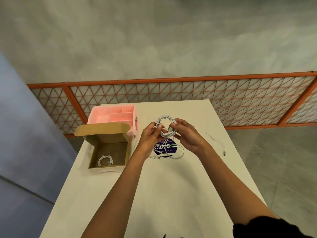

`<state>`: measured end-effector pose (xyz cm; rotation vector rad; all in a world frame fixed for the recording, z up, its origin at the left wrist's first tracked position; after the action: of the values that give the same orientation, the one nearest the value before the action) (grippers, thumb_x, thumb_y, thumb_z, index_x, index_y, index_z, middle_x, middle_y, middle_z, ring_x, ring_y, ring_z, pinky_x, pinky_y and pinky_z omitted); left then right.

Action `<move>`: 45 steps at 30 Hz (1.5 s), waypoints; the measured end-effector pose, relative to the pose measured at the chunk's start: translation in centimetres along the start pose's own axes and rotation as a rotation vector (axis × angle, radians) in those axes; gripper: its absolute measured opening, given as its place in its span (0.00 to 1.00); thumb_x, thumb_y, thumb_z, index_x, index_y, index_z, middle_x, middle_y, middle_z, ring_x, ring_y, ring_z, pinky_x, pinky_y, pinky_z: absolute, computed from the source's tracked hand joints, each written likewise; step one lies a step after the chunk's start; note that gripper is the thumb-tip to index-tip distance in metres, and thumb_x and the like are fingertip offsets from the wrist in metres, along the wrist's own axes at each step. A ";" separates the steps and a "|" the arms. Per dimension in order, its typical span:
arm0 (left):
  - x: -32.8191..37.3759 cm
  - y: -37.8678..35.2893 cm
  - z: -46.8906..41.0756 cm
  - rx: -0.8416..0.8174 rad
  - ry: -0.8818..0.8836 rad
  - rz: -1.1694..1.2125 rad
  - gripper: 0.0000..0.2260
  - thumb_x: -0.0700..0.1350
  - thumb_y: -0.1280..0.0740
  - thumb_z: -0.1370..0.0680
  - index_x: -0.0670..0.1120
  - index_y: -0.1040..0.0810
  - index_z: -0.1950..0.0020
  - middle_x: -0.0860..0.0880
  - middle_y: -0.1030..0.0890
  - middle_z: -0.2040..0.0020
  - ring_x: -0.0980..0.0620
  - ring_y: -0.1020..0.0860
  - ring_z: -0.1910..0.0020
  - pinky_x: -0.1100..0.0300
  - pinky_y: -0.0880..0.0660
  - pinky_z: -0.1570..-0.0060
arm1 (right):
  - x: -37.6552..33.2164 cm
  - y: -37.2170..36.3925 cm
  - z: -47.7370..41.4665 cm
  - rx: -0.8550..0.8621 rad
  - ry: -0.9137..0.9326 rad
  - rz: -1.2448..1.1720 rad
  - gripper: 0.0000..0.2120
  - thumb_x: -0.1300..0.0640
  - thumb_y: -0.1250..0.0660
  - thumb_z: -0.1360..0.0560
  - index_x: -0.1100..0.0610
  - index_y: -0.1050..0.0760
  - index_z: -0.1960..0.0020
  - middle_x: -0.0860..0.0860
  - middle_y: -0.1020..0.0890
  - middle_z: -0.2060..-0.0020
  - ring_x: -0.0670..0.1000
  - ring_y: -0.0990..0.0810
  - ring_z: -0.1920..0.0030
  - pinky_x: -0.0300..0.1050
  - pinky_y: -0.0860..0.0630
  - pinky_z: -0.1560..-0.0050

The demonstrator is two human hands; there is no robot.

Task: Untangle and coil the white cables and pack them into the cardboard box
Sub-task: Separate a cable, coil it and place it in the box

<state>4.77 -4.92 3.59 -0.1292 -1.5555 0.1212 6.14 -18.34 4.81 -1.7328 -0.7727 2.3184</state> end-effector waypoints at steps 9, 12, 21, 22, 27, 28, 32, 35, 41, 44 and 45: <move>0.2 -1.0 0.2 -0.003 0.030 0.067 0.07 0.39 0.42 0.18 0.45 0.24 0.52 0.46 0.24 0.63 0.56 0.21 0.63 0.64 0.22 0.60 | 0.4 -0.9 0.0 -0.109 -0.021 -0.253 0.13 0.70 0.45 0.25 0.62 0.30 0.42 0.52 0.20 0.67 0.51 0.24 0.60 0.47 0.27 0.45; 0.2 -0.5 0.2 -0.009 -0.004 -0.014 0.06 0.41 0.40 0.19 0.46 0.23 0.48 0.46 0.23 0.62 0.55 0.20 0.60 0.60 0.21 0.57 | 0.2 -0.1 0.0 0.025 0.007 -0.036 0.11 0.69 0.42 0.24 0.59 0.28 0.45 0.53 0.21 0.62 0.51 0.23 0.59 0.43 0.25 0.54; -0.3 0.9 0.0 -0.019 -0.002 -0.227 0.08 0.43 0.39 0.19 0.44 0.24 0.41 0.46 0.20 0.53 0.49 0.21 0.50 0.54 0.21 0.47 | 0.2 1.3 0.0 0.136 0.088 0.326 0.06 0.62 0.37 0.22 0.62 0.25 0.46 0.54 0.21 0.56 0.51 0.22 0.54 0.41 0.22 0.55; -0.4 1.0 0.0 -0.029 0.003 -0.234 0.09 0.43 0.39 0.19 0.45 0.24 0.41 0.47 0.20 0.53 0.49 0.21 0.49 0.53 0.22 0.45 | 0.3 1.4 0.0 0.143 0.092 0.351 0.07 0.61 0.37 0.22 0.62 0.25 0.46 0.55 0.21 0.55 0.51 0.22 0.54 0.41 0.21 0.56; -1.1 1.6 0.1 -0.037 0.033 -0.220 0.10 0.44 0.41 0.18 0.44 0.25 0.39 0.47 0.21 0.53 0.48 0.22 0.48 0.51 0.23 0.43 | 0.8 1.7 -0.1 0.155 0.082 0.379 0.06 0.61 0.35 0.23 0.62 0.23 0.47 0.58 0.22 0.54 0.52 0.22 0.55 0.39 0.21 0.61; -1.3 1.8 0.1 -0.032 0.041 -0.226 0.11 0.44 0.42 0.18 0.44 0.25 0.38 0.46 0.21 0.52 0.48 0.22 0.47 0.52 0.23 0.43 | 1.0 1.7 -0.2 0.153 0.077 0.381 0.06 0.61 0.35 0.23 0.62 0.23 0.48 0.58 0.22 0.55 0.52 0.22 0.54 0.40 0.21 0.60; -2.0 2.8 0.3 -0.019 0.068 -0.304 0.13 0.42 0.42 0.17 0.42 0.25 0.35 0.44 0.23 0.47 0.52 0.23 0.50 0.60 0.21 0.49 | 1.9 1.6 -0.3 0.157 0.045 0.406 0.05 0.61 0.33 0.24 0.61 0.23 0.49 0.56 0.22 0.57 0.52 0.21 0.58 0.45 0.19 0.56; -2.9 4.1 0.7 0.021 0.092 -0.336 0.12 0.40 0.41 0.18 0.39 0.23 0.39 0.43 0.22 0.47 0.51 0.22 0.53 0.62 0.21 0.52 | 2.9 1.3 -0.2 0.182 0.003 0.430 0.05 0.61 0.32 0.24 0.62 0.23 0.49 0.54 0.20 0.61 0.49 0.20 0.62 0.41 0.20 0.61; -4.7 8.4 2.2 0.182 0.194 -0.281 0.07 0.38 0.32 0.23 0.37 0.23 0.48 0.43 0.21 0.60 0.50 0.22 0.64 0.64 0.22 0.67 | 6.2 0.1 -0.8 0.278 -0.061 0.503 0.05 0.65 0.28 0.29 0.60 0.23 0.60 0.56 0.19 0.65 0.51 0.21 0.68 0.39 0.21 0.68; -5.3 10.3 3.0 0.231 0.208 -0.251 0.05 0.37 0.31 0.25 0.39 0.23 0.51 0.42 0.21 0.61 0.49 0.22 0.66 0.64 0.22 0.70 | 8.0 -0.8 -1.3 0.269 -0.088 0.552 0.05 0.66 0.28 0.29 0.60 0.23 0.61 0.56 0.20 0.68 0.51 0.23 0.69 0.41 0.22 0.65; -5.4 11.1 3.3 0.247 0.203 -0.250 0.05 0.37 0.30 0.25 0.39 0.23 0.51 0.43 0.21 0.61 0.50 0.22 0.67 0.64 0.22 0.70 | 8.6 -1.3 -1.5 0.262 -0.095 0.568 0.05 0.65 0.28 0.29 0.61 0.23 0.61 0.57 0.20 0.67 0.52 0.23 0.69 0.42 0.22 0.64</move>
<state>1.49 5.18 -3.49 0.2407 -1.3303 0.0983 4.47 -13.22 -2.20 -1.9084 0.0426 2.7041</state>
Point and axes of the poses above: each hand's wrist, its own z-axis away from the middle knuckle, its own y-axis out of the back of the hand, x = y × z, the point moved 6 cm from there along -z, towards the middle knuckle
